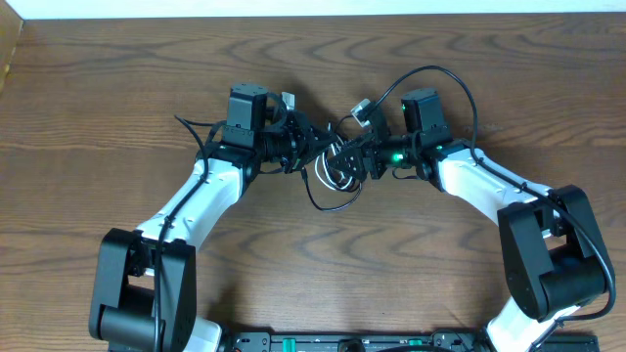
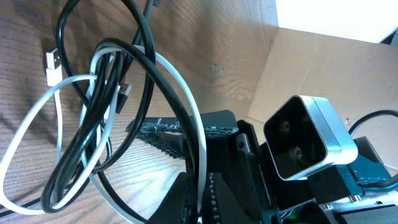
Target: Untangle cables
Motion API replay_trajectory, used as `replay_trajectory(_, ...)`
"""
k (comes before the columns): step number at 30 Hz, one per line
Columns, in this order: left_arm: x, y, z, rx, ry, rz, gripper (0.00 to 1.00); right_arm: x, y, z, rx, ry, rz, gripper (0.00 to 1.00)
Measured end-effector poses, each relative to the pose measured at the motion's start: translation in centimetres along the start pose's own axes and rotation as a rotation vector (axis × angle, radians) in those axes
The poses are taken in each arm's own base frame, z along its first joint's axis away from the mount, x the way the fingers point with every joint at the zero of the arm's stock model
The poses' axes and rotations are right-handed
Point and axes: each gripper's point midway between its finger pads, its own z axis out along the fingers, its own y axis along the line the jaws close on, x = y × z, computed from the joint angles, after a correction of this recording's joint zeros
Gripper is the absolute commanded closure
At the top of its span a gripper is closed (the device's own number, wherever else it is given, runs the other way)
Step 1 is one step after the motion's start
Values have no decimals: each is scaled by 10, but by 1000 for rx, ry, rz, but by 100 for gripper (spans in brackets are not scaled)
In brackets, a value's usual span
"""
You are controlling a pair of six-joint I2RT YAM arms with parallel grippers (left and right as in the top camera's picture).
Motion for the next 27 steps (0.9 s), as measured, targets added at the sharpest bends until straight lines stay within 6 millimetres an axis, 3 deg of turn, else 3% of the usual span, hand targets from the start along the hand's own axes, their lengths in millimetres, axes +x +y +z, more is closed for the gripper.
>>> replay_trajectory(12,0,0,0,0,0,0,92,6,3,9,25,25,4,46)
replay_trajectory(21,0,0,0,0,0,0,92,0,0,15,25,-3,-34,48)
replay_trajectory(25,-1,0,0,-2,-4,0,92,1,-3,20,12,-8,-37,64)
replay_trajectory(27,-2,1,-1,-3,-10,-1,92,0,-3,20,6,-14,-35,76)
